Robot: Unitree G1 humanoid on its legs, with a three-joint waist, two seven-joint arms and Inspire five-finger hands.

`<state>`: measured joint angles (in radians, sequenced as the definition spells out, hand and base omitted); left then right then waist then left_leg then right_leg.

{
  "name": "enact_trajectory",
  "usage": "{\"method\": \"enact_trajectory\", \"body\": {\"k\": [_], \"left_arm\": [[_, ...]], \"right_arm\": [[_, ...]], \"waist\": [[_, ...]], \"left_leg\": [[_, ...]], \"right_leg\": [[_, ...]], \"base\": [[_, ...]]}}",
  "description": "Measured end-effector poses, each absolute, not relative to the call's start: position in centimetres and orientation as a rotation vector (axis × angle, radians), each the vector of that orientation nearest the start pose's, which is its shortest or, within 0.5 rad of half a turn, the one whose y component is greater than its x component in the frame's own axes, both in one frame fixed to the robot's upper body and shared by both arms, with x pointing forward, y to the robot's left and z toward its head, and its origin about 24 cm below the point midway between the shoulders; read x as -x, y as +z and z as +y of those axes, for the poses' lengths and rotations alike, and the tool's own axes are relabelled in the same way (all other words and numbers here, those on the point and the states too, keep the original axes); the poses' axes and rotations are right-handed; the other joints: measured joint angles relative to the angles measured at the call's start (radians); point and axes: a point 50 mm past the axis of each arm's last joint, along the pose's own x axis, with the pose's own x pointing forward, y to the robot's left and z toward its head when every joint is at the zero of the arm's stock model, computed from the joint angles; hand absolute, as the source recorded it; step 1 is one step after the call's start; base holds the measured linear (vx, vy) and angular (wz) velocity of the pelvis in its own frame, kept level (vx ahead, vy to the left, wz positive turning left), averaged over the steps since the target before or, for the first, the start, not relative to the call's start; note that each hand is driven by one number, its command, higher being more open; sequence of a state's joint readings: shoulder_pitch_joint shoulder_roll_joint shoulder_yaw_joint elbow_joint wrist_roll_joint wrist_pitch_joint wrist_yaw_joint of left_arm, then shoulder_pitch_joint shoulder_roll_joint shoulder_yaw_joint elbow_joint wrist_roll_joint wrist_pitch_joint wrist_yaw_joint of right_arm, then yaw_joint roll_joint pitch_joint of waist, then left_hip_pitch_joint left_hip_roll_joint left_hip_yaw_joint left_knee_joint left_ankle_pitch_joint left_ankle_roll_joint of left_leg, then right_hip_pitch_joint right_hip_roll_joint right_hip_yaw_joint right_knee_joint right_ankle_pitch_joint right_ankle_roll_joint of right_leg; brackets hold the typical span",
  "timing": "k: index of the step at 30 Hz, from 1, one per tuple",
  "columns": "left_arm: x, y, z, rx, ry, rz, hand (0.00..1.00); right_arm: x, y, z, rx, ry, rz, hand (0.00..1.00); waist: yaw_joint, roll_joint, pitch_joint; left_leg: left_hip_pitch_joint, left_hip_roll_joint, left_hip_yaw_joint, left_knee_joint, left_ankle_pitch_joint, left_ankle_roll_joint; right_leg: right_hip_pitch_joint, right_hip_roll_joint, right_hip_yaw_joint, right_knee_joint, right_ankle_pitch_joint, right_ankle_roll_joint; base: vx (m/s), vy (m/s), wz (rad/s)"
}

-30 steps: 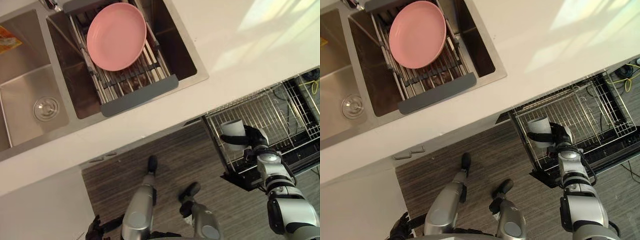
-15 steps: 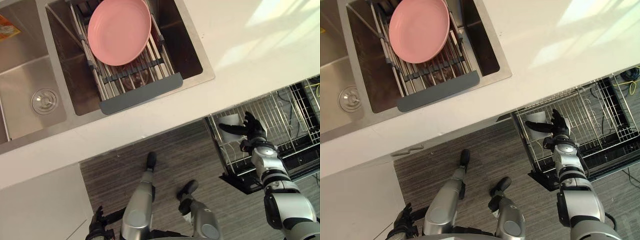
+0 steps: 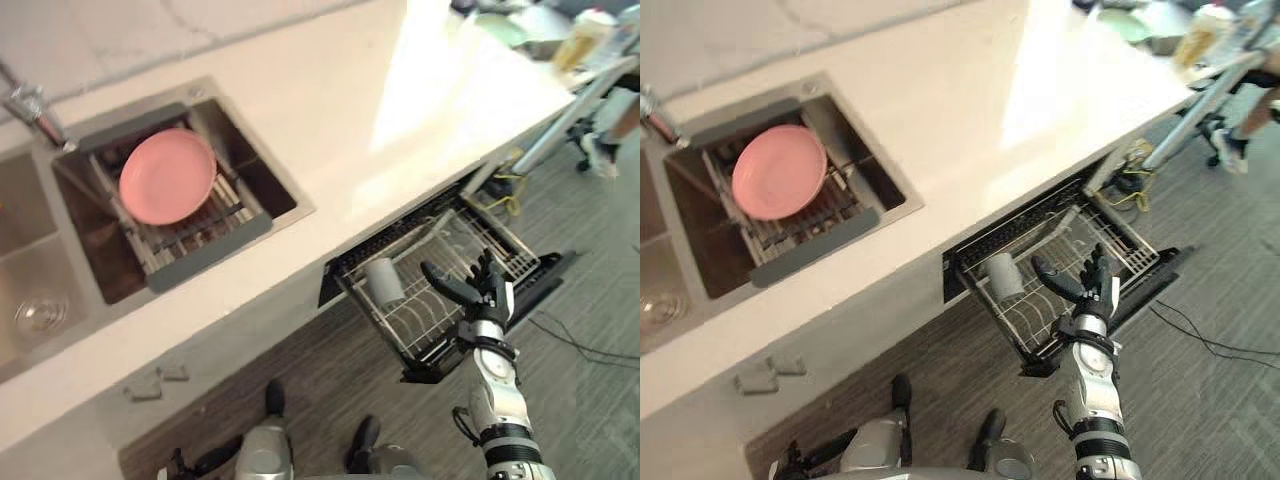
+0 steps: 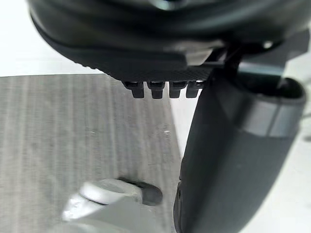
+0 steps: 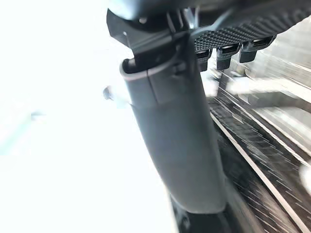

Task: Walk over to the sink, pick up the cup, carry it to the dishwasher, place the cup inside the dishwasher, then close the dishwasher door

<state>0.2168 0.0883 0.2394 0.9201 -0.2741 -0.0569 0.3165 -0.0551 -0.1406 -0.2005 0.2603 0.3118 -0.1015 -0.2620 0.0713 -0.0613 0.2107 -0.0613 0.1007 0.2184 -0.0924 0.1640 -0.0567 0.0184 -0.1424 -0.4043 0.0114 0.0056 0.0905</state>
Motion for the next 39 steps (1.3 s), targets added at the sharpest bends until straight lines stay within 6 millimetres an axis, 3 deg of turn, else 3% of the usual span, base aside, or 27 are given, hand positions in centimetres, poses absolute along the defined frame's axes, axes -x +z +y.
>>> {"method": "enact_trajectory", "body": {"k": [5,8,12,15,20,24,27,31,34,35,36,37,38,39], "left_arm": [[-5.7,-15.3,23.4,0.105,0.768,1.052,1.0],[-5.4,-15.3,23.2,0.104,0.79,1.06,1.0],[-4.7,-15.7,22.7,0.174,0.824,1.121,1.0],[-3.8,-16.1,22.5,0.24,0.826,1.187,1.0],[-2.2,-16.6,21.8,0.283,0.776,1.234,1.0],[-2.1,-16.7,21.5,0.365,0.693,1.207,1.0],[-2.2,-16.7,21.4,0.409,0.635,1.187,1.0],[-2.3,-16.8,21.0,0.434,0.519,1.173,1.0],[-2.7,-16.7,20.8,0.408,0.411,1.174,1.0],[-2.9,-16.7,21.0,0.399,0.389,1.18,1.0],[-2.9,-16.6,21.3,0.397,0.386,1.183,1.0],[-2.9,-16.6,21.4,0.395,0.386,1.184,1.0],[-3.2,-16.6,21.8,0.388,0.385,1.188,1.0],[-3.4,-16.6,21.8,0.387,0.381,1.193,1.0]], "right_arm": [[-23.8,3.0,-25.3,-0.255,-0.583,-0.015,1.0],[-22.9,6.4,-25.8,-0.366,-0.583,-0.207,1.0],[-22.0,11.9,-25.4,-0.437,-0.382,-0.52,1.0],[-21.9,13.5,-24.4,-0.465,-0.211,-0.604,1.0],[-23.7,11.9,-21.0,-0.48,0.038,-0.471,1.0],[-25.4,8.5,-18.8,-0.541,0.141,-0.268,1.0],[-25.7,6.0,-18.8,-0.558,0.115,-0.158,1.0],[-25.7,4.5,-19.4,-0.561,0.073,-0.105,1.0],[-25.5,4.2,-20.5,-0.551,0.019,-0.12,1.0],[-25.5,4.4,-20.6,-0.546,0.008,-0.146,1.0],[-25.5,4.6,-20.5,-0.546,0.0,-0.171,1.0],[-25.5,4.6,-20.3,-0.55,-0.002,-0.179,1.0],[-25.5,4.6,-19.9,-0.562,-0.002,-0.185,1.0],[-25.5,4.6,-19.8,-0.565,-0.001,-0.188,1.0]], "waist": [[-0.025,0.006,-0.036],[-0.043,0.02,-0.05],[-0.065,0.043,-0.074],[-0.085,0.051,-0.094],[-0.068,0.07,-0.119],[-0.037,0.071,-0.122],[-0.033,0.069,-0.121],[-0.022,0.071,-0.123],[-0.022,0.078,-0.127],[-0.022,0.07,-0.123],[-0.019,0.063,-0.119],[-0.02,0.059,-0.118],[-0.03,0.055,-0.116],[-0.035,0.052,-0.116]], "left_leg": [[0.036,0.022,0.044,0.001,-0.009,-0.012],[0.044,0.031,0.055,0.008,-0.011,-0.015],[0.058,0.036,0.073,0.009,-0.032,-0.009],[0.066,0.053,0.15,0.004,-0.015,0.002],[0.056,0.032,0.146,0.001,0.005,0.011],[0.058,-0.004,0.12,0.0,0.002,0.019],[0.078,-0.048,0.082,-0.001,-0.01,0.035],[0.096,-0.095,0.049,-0.001,-0.033,0.064],[0.112,-0.114,0.001,0.002,-0.057,0.098],[0.127,-0.126,-0.021,0.003,-0.064,0.109],[0.141,-0.136,-0.041,0.003,-0.073,0.122],[0.15,-0.139,-0.053,0.004,-0.076,0.13],[0.152,-0.138,-0.089,0.009,-0.078,0.141],[0.15,-0.136,-0.112,0.011,-0.078,0.146]], "right_leg": [[0.02,0.021,0.042,-0.021,0.013,-0.014],[0.03,0.03,0.045,-0.031,0.02,-0.018],[0.064,0.028,0.023,-0.04,0.019,-0.017],[0.104,0.019,-0.048,-0.05,0.011,-0.005],[0.123,-0.006,-0.109,-0.049,0.001,0.013],[0.15,-0.037,-0.145,-0.049,0.001,0.034],[0.195,-0.075,-0.19,-0.04,-0.01,0.06],[0.205,-0.134,-0.226,0.04,-0.019,0.072],[0.134,-0.229,-0.234,0.321,-0.026,0.043],[0.091,-0.28,-0.222,0.466,-0.009,-0.025],[0.043,-0.317,-0.178,0.592,0.033,-0.14],[0.009,-0.32,-0.132,0.643,0.03,-0.157],[-0.04,-0.27,-0.023,0.707,-0.045,-0.101],[-0.057,-0.228,0.024,0.71,-0.083,-0.081]], "base": [[0.02,-0.045,-0.26],[0.02,-0.032,-0.1],[-0.02,0.002,0.14],[-0.01,0.01,0.62],[0.02,0.051,0.43],[0.07,0.064,0.28],[0.09,0.067,0.39],[0.11,0.114,0.34],[0.11,0.176,0.5],[0.16,0.203,0.6],[0.15,0.153,0.53],[0.16,0.105,0.61],[0.13,0.039,0.61],[0.11,0.015,0.85]]}}
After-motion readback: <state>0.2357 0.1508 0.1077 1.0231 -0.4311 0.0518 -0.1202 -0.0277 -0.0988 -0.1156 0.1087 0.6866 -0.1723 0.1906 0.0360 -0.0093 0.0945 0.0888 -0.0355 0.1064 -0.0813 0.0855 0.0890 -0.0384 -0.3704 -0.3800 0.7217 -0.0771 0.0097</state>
